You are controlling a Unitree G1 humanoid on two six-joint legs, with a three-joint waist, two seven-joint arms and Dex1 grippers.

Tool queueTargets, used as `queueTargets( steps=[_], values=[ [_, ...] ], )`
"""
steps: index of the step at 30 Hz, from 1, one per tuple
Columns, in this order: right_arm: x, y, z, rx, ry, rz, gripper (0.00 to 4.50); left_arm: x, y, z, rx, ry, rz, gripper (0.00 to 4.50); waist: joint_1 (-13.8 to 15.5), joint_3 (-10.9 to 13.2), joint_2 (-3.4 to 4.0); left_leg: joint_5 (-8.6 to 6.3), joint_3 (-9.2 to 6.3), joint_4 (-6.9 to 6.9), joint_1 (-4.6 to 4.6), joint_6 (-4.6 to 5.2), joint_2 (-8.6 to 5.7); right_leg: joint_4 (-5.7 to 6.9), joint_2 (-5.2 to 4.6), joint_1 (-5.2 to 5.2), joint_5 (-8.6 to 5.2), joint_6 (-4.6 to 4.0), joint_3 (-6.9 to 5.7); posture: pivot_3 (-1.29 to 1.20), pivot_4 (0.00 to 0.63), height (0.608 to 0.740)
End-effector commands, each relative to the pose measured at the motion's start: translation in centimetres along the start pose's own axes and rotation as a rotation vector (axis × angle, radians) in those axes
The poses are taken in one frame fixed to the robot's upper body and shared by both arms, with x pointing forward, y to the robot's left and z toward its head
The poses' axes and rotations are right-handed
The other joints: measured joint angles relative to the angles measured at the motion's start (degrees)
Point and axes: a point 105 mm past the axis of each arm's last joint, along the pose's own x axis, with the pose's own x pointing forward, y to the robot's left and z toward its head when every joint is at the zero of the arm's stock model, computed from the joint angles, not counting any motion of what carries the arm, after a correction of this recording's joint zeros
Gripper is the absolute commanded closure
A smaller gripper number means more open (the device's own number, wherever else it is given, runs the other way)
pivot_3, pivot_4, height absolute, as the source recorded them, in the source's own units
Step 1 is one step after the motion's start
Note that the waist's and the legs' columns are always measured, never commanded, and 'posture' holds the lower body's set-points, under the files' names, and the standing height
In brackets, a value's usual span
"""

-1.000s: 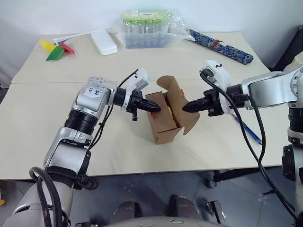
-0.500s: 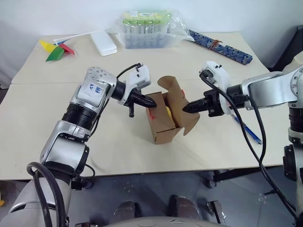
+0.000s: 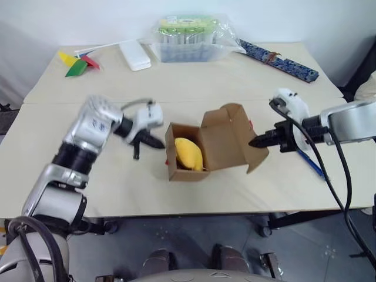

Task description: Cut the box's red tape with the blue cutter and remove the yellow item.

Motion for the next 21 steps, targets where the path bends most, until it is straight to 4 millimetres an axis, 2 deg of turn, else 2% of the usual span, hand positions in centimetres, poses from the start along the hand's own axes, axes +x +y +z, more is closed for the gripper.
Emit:
queueTargets(
  steps=[1,8,13,21],
  values=[
    [-0.3,0.3,0.1,-0.015,-0.023,0.021,4.47,0.1,0.2,1.5,0.036,-0.011,0.036,4.5,0.9,0.1,-0.21,0.0,-0.07,0.15,-0.14,0.0,0.03,0.08,0.02,-0.07,0.02,-0.03,-0.07,0.0,0.15,0.74],
    [1.2,0.5,-0.8,-0.001,0.002,0.059,4.47,1.0,0.9,2.9,0.014,-0.087,0.082,4.5,1.2,0.1,-0.22,-0.01,-0.07,0.2,-0.12,0.02,-0.02,0.01,0.02,0.03,0.02,-0.03,-0.09,0.0,0.15,0.74],
    [1.5,0.8,-0.7,-0.003,-0.004,0.072,4.47,0.9,0.8,2.9,-0.008,-0.103,0.075,4.5,1.0,0.1,-0.22,-0.01,-0.06,0.18,-0.11,0.01,-0.02,0.05,0.02,0.01,0.02,-0.03,-0.1,0.0,0.15,0.74],
    [1.3,1.2,0.4,-0.02,-0.037,0.078,4.47,-3.8,1.5,-0.9,-0.164,-0.113,0.091,4.5,-0.4,0.1,-0.24,0.01,-0.03,-0.05,-0.03,-0.03,0.0,0.07,0.06,-0.05,0.02,-0.03,-0.1,0.0,0.15,0.74]
  ],
)
